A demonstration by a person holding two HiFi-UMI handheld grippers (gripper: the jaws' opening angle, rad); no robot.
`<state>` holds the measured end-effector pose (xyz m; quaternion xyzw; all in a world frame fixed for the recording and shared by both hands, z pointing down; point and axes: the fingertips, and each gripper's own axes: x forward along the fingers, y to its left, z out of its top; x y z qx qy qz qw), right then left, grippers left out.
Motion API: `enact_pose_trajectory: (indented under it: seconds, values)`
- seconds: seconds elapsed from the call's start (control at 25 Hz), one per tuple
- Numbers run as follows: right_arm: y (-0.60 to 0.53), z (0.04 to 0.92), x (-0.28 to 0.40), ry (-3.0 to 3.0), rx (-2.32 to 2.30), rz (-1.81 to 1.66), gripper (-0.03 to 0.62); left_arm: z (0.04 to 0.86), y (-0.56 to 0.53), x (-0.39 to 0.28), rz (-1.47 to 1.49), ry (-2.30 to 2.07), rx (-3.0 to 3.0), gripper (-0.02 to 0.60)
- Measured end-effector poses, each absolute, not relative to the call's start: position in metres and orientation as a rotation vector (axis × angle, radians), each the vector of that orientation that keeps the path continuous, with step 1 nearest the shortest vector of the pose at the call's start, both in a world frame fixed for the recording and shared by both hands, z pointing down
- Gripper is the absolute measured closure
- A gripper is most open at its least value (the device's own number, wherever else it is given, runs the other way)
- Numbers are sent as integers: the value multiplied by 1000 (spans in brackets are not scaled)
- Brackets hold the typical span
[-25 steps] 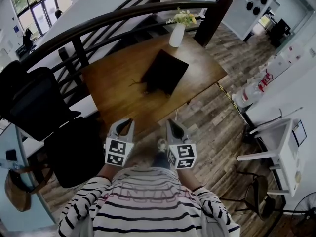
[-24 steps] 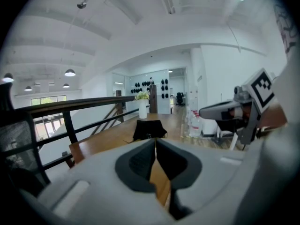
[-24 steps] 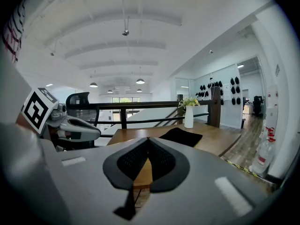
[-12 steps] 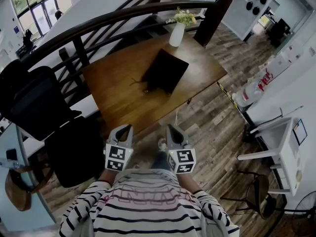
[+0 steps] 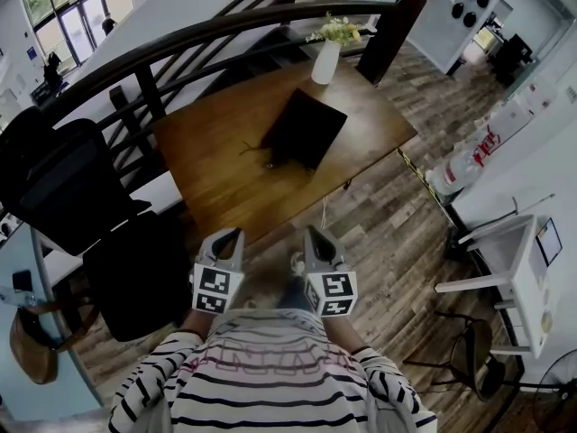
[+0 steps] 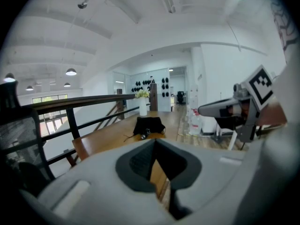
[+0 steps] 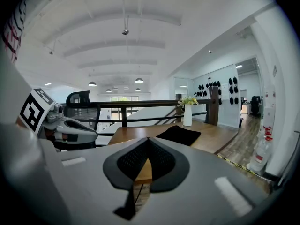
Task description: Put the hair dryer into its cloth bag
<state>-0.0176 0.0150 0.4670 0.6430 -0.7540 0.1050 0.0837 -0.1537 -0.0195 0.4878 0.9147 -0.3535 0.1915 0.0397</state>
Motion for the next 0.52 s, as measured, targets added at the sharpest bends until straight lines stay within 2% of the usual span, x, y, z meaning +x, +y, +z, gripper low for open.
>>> enact_pose_trajectory:
  seconds: [0.52]
  values:
    - [8, 459, -19, -2246, 1929, 288, 595, 486, -21, -150, 580, -1050, 2818, 578]
